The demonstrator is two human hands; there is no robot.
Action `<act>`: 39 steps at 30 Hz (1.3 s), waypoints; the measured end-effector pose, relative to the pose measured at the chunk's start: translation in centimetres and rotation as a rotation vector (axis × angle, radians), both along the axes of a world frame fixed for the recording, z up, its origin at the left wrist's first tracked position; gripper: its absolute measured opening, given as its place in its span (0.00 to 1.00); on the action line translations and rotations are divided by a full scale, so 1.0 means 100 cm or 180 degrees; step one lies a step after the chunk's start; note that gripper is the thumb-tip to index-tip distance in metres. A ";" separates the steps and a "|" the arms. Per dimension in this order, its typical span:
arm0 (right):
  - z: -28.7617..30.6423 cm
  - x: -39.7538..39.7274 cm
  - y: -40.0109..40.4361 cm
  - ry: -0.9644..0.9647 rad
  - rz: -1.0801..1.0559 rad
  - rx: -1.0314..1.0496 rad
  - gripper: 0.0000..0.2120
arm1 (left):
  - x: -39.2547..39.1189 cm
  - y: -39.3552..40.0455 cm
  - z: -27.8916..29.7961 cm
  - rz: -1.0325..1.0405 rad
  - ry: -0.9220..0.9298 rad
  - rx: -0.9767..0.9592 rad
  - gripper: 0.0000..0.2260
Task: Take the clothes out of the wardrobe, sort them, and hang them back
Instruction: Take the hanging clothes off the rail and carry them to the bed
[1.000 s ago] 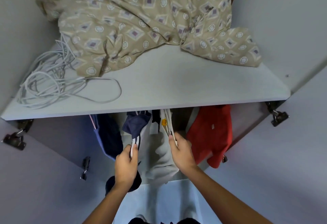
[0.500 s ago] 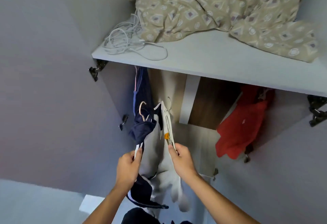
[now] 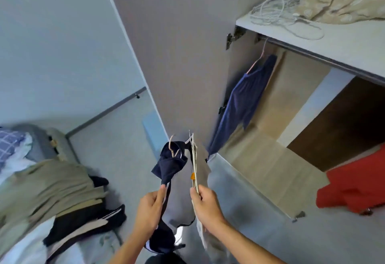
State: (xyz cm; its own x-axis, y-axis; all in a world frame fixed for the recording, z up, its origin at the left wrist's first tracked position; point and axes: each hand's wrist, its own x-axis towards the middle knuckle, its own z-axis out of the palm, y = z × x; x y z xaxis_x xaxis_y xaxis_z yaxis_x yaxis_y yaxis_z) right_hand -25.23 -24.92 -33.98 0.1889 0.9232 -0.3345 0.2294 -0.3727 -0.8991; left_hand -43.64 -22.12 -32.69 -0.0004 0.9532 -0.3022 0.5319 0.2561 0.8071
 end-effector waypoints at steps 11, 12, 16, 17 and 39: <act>-0.023 -0.231 -0.012 -0.0326 0.1184 -0.0261 0.21 | -0.224 -0.066 -0.028 0.1013 0.0137 -0.0055 0.26; -0.022 -0.255 -0.009 -0.0284 0.1251 -0.0275 0.21 | -0.247 -0.070 -0.026 0.1116 0.0143 -0.0060 0.26; -0.006 -0.351 0.011 -0.0162 0.1470 -0.0242 0.20 | -0.339 -0.075 -0.021 0.1417 0.0054 -0.0048 0.27; -0.001 -0.373 0.018 -0.0140 0.1527 -0.0213 0.20 | -0.360 -0.074 -0.018 0.1433 0.0034 -0.0011 0.28; 0.016 -0.660 0.217 0.0090 0.2137 0.0500 0.22 | -0.610 0.072 -0.013 0.2559 0.0141 0.0487 0.28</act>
State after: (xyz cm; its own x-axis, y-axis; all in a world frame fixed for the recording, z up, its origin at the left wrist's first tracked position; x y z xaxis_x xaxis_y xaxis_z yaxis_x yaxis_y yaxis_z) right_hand -91.25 -3.19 -32.41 -0.4477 0.8752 -0.1836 0.3407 -0.0229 -0.9399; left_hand -104.62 -14.91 -33.97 -0.7100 0.6875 -0.1524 0.2651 0.4614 0.8467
